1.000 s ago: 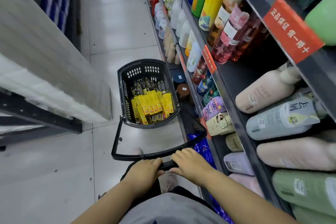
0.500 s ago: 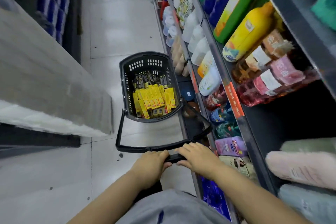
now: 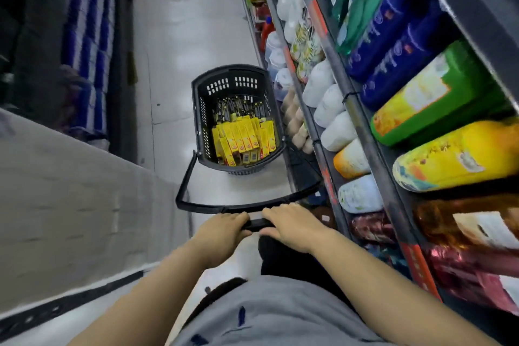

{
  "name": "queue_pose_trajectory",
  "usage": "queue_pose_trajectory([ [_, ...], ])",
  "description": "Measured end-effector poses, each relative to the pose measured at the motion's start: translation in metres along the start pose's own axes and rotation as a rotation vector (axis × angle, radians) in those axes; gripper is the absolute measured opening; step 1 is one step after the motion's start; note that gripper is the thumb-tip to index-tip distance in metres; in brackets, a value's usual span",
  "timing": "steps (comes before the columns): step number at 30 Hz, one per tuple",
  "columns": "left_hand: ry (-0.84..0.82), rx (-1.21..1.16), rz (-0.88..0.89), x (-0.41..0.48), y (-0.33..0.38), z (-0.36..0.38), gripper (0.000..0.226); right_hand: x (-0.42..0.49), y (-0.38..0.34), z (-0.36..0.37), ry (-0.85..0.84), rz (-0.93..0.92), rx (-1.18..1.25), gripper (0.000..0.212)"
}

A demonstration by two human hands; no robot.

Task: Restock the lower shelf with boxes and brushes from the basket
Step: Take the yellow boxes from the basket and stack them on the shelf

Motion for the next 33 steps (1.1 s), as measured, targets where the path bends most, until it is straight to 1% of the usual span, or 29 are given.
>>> queue_pose_trajectory([
  [5, 0.029, -0.049, -0.109, 0.078, -0.014, -0.073, 0.028, 0.074, 0.064, -0.055, -0.022, -0.007, 0.005, 0.034],
  [9, 0.044, -0.087, -0.145, 0.138, -0.033, -0.130, 0.027, 0.131, 0.112, -0.102, 0.016, -0.008, -0.034, 0.032],
  [13, 0.063, -0.098, -0.090, 0.192, -0.060, -0.183, 0.027, 0.191, 0.151, -0.133, 0.000, 0.018, -0.061, 0.035],
  [16, 0.105, -0.041, -0.018, 0.230, -0.080, -0.218, 0.026, 0.237, 0.175, -0.154, -0.038, 0.040, -0.041, 0.035],
  [18, 0.132, -0.021, 0.001, 0.253, -0.095, -0.244, 0.027, 0.268, 0.189, -0.172, -0.058, 0.074, -0.029, 0.035],
  [21, 0.107, -0.016, 0.019, 0.286, -0.119, -0.296, 0.029, 0.316, 0.205, -0.206, -0.088, 0.123, 0.020, 0.034],
  [26, 0.131, -0.017, 0.091, 0.328, -0.149, -0.388, 0.026, 0.393, 0.228, -0.270, -0.030, 0.155, -0.002, 0.038],
  [29, 0.110, -0.030, 0.095, 0.352, -0.164, -0.422, 0.024, 0.427, 0.244, -0.285, -0.024, 0.165, -0.040, 0.040],
  [33, 0.097, -0.057, 0.093, 0.395, -0.185, -0.467, 0.023, 0.480, 0.277, -0.304, -0.045, 0.166, 0.035, 0.039],
])
Point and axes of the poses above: each hand's wrist, its own x-axis towards the middle knuckle, its own z-axis out of the palm, y = z × x, the point moved 8 cm from there along x, towards the middle knuckle, and after that the axes turned 15 degrees about -x, right-handed, at the moved point
